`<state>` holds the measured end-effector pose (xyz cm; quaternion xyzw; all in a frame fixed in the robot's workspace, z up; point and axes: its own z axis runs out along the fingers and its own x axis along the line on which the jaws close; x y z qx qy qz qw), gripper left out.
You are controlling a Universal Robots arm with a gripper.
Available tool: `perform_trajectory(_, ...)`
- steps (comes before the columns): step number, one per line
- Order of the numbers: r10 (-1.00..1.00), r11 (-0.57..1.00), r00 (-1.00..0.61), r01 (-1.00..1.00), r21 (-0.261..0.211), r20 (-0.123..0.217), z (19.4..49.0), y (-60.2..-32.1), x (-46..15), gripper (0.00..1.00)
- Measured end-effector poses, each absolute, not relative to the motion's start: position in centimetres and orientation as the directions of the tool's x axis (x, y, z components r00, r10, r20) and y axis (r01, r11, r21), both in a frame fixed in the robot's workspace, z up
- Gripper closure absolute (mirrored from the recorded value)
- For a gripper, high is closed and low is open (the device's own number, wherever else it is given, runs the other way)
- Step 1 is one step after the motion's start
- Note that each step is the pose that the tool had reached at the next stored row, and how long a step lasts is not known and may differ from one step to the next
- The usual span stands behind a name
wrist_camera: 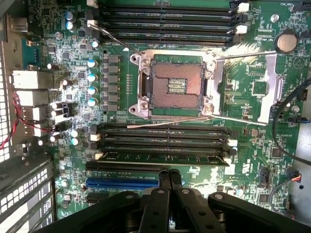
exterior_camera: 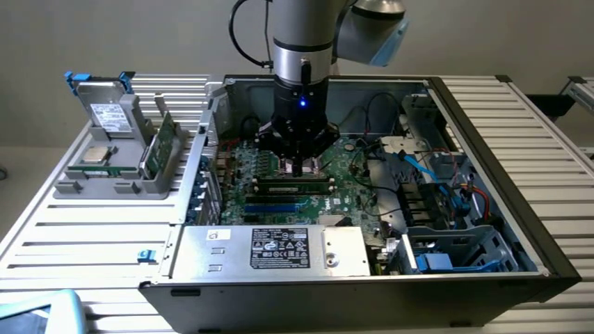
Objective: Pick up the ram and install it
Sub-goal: 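Press down the ram until it locks into place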
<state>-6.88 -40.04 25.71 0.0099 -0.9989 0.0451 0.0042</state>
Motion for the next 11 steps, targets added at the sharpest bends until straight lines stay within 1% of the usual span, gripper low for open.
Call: perform_trajectory(11, -0.019, 0.995, -1.000, -0.020, -0.096, 0.009, 25.71, -40.04, -6.88, 0.89)
